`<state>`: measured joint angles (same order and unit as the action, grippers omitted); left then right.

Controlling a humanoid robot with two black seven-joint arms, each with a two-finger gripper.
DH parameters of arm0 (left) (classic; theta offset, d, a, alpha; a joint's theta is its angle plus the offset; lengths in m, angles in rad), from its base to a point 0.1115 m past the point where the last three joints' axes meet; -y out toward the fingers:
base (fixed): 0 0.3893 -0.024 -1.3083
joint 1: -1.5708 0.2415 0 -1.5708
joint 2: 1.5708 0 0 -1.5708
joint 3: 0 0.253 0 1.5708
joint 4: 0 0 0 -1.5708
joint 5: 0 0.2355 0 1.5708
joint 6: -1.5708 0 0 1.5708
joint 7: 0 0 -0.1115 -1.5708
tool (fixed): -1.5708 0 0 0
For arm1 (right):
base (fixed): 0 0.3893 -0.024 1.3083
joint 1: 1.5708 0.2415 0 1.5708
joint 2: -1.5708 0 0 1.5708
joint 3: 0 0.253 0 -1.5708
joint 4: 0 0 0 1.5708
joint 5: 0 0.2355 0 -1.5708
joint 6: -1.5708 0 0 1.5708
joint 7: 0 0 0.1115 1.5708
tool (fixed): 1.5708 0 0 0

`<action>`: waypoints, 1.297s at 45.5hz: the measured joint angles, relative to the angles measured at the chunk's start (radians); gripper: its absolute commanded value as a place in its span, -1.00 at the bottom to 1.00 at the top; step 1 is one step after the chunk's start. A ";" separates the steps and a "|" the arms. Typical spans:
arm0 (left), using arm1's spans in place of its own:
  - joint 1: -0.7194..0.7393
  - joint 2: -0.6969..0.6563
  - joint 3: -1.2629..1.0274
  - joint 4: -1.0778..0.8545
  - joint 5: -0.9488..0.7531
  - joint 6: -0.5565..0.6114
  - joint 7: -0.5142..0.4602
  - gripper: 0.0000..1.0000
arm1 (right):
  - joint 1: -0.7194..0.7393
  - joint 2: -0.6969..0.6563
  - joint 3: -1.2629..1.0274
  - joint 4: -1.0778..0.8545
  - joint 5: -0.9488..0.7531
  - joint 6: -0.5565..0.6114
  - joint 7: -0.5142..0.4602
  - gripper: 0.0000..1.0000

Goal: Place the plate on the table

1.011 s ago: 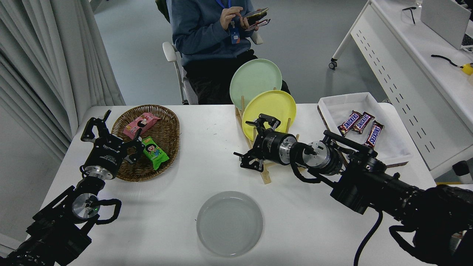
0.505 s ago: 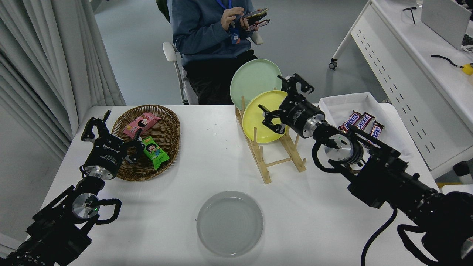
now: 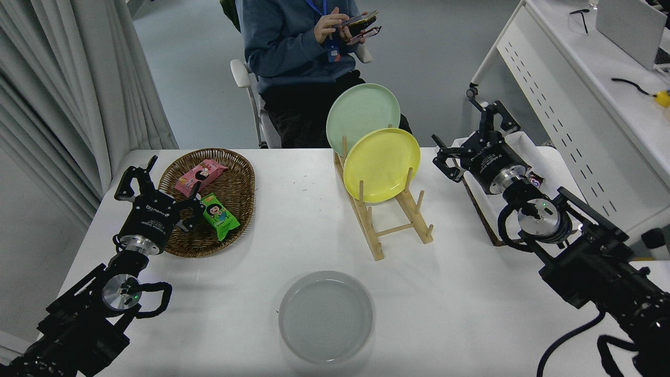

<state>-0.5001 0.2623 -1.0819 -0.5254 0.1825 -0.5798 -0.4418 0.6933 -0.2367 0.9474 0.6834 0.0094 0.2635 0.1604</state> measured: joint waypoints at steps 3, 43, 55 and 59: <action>0.000 0.000 0.000 0.000 0.000 0.000 0.000 1.00 | -0.017 -0.005 0.016 -0.005 -0.001 0.005 0.001 1.00; 0.000 0.000 0.000 0.000 0.000 0.000 0.000 1.00 | -0.138 0.031 0.107 -0.111 -0.018 0.078 0.063 1.00; 0.000 0.000 0.000 0.000 0.000 0.000 0.000 1.00 | -0.115 0.084 0.136 -0.179 -0.020 0.074 0.067 1.00; 0.000 0.000 0.000 0.000 0.000 0.000 0.000 1.00 | -0.102 0.095 0.137 -0.191 -0.017 0.072 0.067 1.00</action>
<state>-0.5001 0.2623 -1.0816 -0.5254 0.1826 -0.5798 -0.4418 0.5913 -0.1416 1.0847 0.4923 -0.0076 0.3355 0.2275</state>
